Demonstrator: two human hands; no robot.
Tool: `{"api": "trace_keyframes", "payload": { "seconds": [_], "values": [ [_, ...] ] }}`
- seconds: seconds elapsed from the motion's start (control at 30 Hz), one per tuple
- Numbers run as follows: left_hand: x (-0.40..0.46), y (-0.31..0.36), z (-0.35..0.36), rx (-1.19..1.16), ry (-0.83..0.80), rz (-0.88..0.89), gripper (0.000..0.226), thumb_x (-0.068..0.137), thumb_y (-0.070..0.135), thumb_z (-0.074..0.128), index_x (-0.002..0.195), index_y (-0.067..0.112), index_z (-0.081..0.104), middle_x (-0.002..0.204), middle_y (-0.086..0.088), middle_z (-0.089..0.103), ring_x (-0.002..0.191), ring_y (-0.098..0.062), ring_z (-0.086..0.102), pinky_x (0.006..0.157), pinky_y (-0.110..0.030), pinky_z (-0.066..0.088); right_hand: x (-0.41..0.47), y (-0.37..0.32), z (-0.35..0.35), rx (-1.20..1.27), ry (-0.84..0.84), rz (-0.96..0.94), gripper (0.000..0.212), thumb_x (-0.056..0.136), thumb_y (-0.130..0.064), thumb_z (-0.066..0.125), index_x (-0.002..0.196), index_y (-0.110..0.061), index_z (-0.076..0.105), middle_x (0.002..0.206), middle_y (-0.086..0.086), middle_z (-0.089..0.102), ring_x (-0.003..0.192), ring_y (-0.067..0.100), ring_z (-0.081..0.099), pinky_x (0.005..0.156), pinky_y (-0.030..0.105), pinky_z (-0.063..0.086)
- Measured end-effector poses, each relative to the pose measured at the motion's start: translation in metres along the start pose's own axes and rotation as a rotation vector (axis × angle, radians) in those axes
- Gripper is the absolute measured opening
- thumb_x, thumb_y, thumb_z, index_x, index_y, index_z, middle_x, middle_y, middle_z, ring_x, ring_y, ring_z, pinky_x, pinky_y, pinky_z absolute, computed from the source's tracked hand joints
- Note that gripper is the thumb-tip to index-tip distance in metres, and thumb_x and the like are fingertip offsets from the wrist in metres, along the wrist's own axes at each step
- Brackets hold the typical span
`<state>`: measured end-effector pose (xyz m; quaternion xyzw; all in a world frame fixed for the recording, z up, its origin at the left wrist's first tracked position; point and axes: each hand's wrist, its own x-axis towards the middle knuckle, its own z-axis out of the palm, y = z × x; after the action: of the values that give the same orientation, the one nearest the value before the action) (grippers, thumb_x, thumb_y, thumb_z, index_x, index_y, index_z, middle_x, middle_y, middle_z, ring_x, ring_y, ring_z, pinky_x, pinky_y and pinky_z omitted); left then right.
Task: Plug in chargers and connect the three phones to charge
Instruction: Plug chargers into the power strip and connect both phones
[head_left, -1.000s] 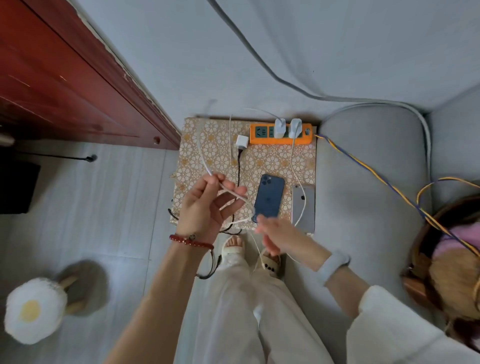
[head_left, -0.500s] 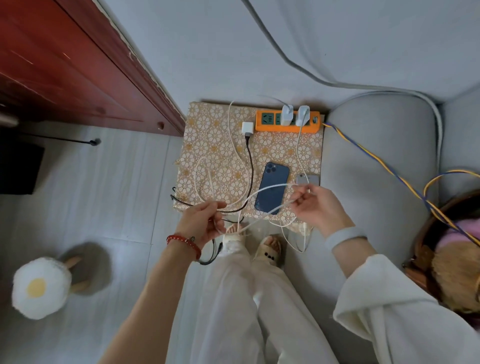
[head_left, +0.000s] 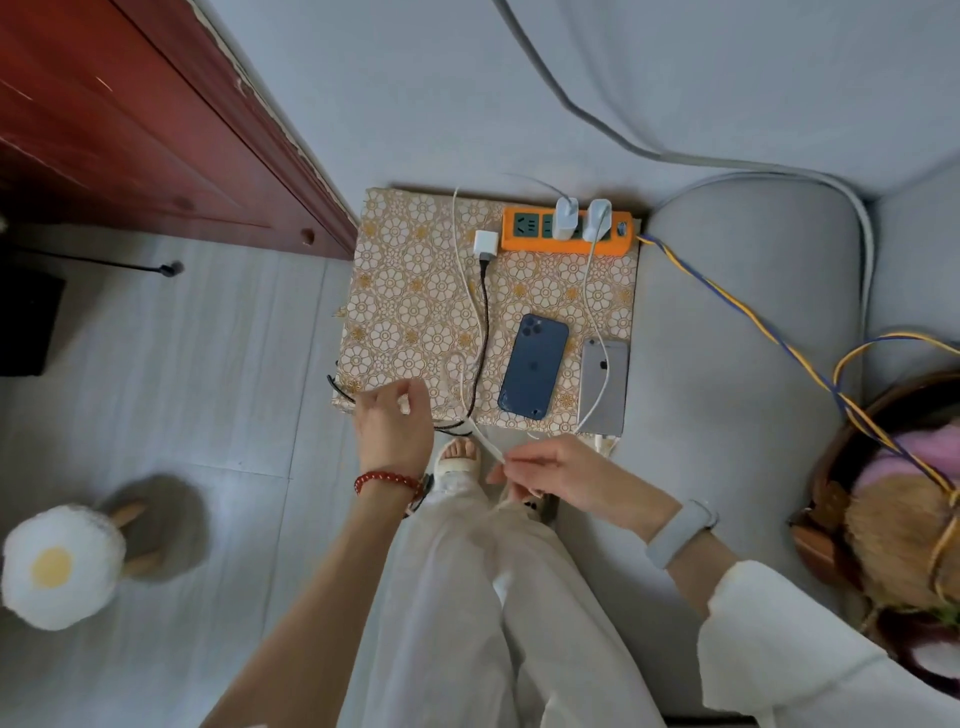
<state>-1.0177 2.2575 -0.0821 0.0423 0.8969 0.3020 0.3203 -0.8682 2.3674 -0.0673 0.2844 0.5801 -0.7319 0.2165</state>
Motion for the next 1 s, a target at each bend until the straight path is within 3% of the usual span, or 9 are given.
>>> {"api": "trace_keyframes", "payload": {
  "seconds": [0.07,0.17,0.27,0.4,0.57,0.67,0.8,0.93,1.0],
  "values": [
    [0.006,0.011,-0.001,-0.234,-0.244,-0.221,0.035,0.091,0.035,0.042,0.068,0.010,0.051,0.073,-0.010,0.060,0.068,-0.024,0.058,0.062,-0.035,0.052,0.002,0.003,0.005,-0.141,-0.041,0.004,0.019,0.090,-0.011,0.053,0.098,-0.007,0.069,0.066,-0.009,0.061,0.057,-0.006,0.056,0.062,0.006,0.043],
    [0.007,0.017,0.001,-0.568,-0.408,-0.429,0.016,0.091,0.015,0.047,0.091,0.001,0.053,0.071,-0.010,0.063,0.046,-0.010,0.058,0.040,-0.020,0.049,0.004,0.013,0.007,-0.191,-0.076,0.028,0.021,0.088,-0.021,0.055,0.104,-0.015,0.068,0.081,-0.009,0.070,0.073,-0.006,0.060,0.077,0.010,0.047],
    [0.001,0.013,0.000,-0.335,-0.499,-0.116,0.023,0.093,0.019,0.042,0.103,0.006,0.059,0.048,0.008,0.056,0.032,0.001,0.041,0.033,-0.012,0.035,0.009,0.029,-0.005,0.196,0.033,0.098,0.036,0.090,-0.027,0.051,0.121,-0.011,0.055,0.119,0.005,0.064,0.104,0.009,0.061,0.094,0.029,0.050],
    [-0.022,0.009,-0.004,0.058,-0.647,0.397,0.026,0.093,0.028,0.041,0.093,0.016,0.064,0.051,0.008,0.046,0.044,-0.003,0.041,0.046,-0.019,0.039,0.023,0.033,-0.020,1.036,0.039,0.192,0.048,0.092,-0.039,0.037,0.121,-0.002,0.047,0.116,0.012,0.064,0.113,0.025,0.058,0.096,0.040,0.046],
    [-0.033,-0.012,-0.010,0.232,-0.754,0.547,0.024,0.091,0.028,0.047,0.098,0.020,0.068,0.059,0.015,0.052,0.055,-0.001,0.048,0.059,-0.023,0.044,0.037,0.014,-0.030,1.406,0.257,0.062,0.034,0.093,-0.026,0.041,0.096,0.001,0.063,0.077,0.010,0.071,0.072,0.020,0.069,0.068,0.028,0.058],
    [-0.029,-0.028,-0.012,0.365,-0.721,0.517,0.023,0.090,0.030,0.048,0.091,0.021,0.069,0.073,-0.002,0.064,0.071,-0.018,0.057,0.071,-0.037,0.049,0.040,0.012,-0.045,1.299,0.543,0.085,0.023,0.095,-0.022,0.039,0.085,-0.011,0.056,0.044,-0.005,0.051,0.039,0.007,0.048,0.040,0.016,0.041],
    [-0.010,-0.047,-0.001,0.695,-0.793,0.360,0.028,0.090,0.036,0.045,0.098,0.023,0.068,0.104,-0.007,0.066,0.098,-0.024,0.059,0.087,-0.035,0.047,0.035,0.030,-0.061,0.957,0.810,0.137,0.016,0.094,-0.022,0.040,0.101,-0.017,0.054,0.037,-0.010,0.034,0.035,0.007,0.032,0.037,0.019,0.027],
    [0.004,-0.056,0.023,0.840,-0.975,0.299,0.035,0.090,0.031,0.046,0.121,0.019,0.055,0.131,-0.010,0.053,0.120,-0.025,0.048,0.101,-0.032,0.038,0.030,0.051,-0.059,0.581,0.832,0.171,0.021,0.095,-0.018,0.037,0.097,-0.015,0.058,0.047,-0.005,0.035,0.038,0.009,0.035,0.036,0.018,0.032],
    [0.009,-0.053,0.037,0.714,-0.896,0.307,0.032,0.089,0.029,0.047,0.115,0.014,0.058,0.122,-0.010,0.057,0.115,-0.025,0.051,0.094,-0.031,0.040,0.034,0.060,-0.052,0.435,0.768,0.223,0.022,0.095,-0.011,0.034,0.095,-0.007,0.055,0.055,0.001,0.043,0.045,0.014,0.042,0.038,0.019,0.039]
  ]
}}
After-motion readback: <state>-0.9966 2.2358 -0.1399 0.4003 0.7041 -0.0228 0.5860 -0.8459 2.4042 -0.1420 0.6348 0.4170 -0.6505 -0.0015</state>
